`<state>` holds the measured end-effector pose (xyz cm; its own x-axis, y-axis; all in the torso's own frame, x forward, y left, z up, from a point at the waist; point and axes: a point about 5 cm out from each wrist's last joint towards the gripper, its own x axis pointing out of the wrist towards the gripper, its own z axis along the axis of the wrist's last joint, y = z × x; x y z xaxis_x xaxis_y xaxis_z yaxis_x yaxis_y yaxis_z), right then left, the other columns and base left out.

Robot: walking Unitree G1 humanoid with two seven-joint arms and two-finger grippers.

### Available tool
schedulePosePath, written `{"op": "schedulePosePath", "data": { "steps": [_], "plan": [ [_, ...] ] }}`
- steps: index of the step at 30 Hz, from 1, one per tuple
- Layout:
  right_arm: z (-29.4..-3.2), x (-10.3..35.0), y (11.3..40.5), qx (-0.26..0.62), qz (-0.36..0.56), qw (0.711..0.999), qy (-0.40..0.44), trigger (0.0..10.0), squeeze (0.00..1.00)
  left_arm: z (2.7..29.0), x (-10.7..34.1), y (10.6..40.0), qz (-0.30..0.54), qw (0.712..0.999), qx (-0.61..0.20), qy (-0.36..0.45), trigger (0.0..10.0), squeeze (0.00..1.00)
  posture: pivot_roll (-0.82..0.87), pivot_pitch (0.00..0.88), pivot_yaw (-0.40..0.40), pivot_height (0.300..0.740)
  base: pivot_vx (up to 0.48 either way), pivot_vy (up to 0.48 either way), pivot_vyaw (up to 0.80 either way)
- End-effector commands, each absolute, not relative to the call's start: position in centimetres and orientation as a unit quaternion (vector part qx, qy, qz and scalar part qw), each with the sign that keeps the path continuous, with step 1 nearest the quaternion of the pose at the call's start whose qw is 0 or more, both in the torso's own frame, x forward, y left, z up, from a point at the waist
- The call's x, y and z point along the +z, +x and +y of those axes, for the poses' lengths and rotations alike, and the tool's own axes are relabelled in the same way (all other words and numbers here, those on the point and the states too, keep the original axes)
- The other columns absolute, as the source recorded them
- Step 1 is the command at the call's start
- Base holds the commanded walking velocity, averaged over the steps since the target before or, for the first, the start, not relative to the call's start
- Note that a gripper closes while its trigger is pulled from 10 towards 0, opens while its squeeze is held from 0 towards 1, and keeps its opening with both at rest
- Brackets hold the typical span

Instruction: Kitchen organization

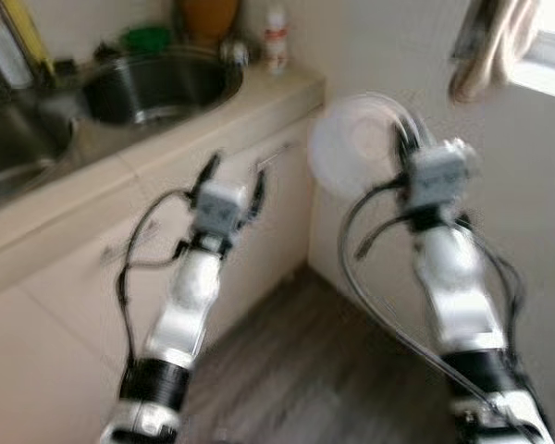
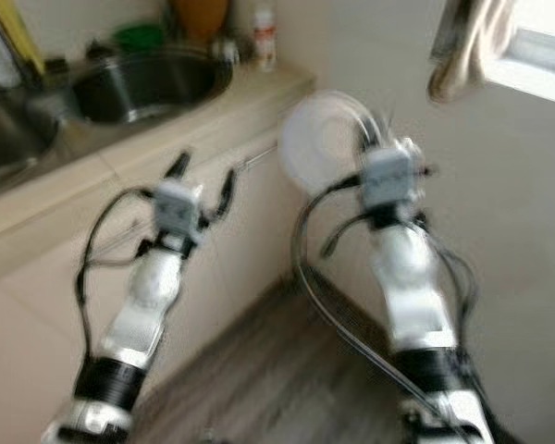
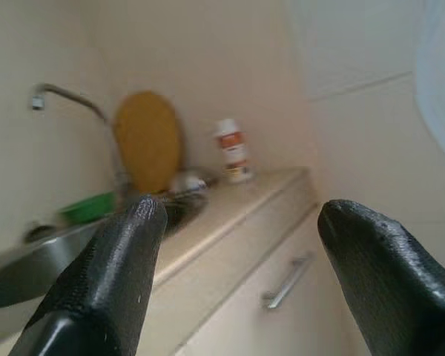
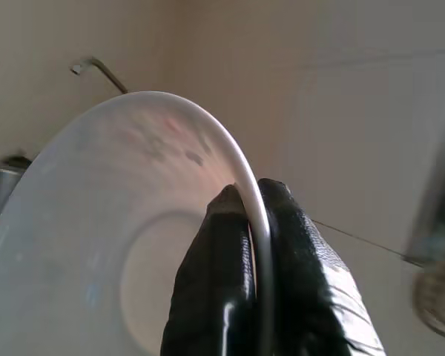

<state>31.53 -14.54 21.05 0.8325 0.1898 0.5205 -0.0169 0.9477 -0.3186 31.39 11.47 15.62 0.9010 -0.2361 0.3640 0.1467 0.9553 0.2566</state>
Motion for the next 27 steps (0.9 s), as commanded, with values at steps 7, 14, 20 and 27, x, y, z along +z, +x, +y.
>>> {"op": "schedulePosePath", "data": {
  "steps": [7,14,20,27],
  "plan": [
    [-15.35,21.42,31.50,0.036,-0.294,0.941,-0.165,0.0,0.00,10.49,16.24,31.36,-0.215,0.964,-0.110,0.111,10.0,0.00,-0.12,0.000,-0.002,0.740,0.000,0.000,0.80],
    [-15.55,21.52,31.49,0.030,-0.296,0.940,-0.166,0.0,0.00,10.49,16.28,31.36,-0.217,0.964,-0.110,0.112,10.0,0.00,-0.12,0.000,0.000,0.740,0.111,0.000,0.80],
    [-15.48,21.49,31.49,0.030,-0.297,0.941,-0.161,0.0,0.00,10.46,16.26,31.35,-0.217,0.963,-0.111,0.112,10.0,0.00,-0.12,0.000,0.000,0.740,0.286,0.000,0.80],
    [-15.46,21.51,31.71,0.026,-0.292,0.943,-0.159,10.0,0.00,10.48,16.26,31.36,-0.216,0.964,-0.110,0.112,10.0,0.00,-0.12,0.000,0.000,0.740,0.311,0.000,0.57]
  ]
}}
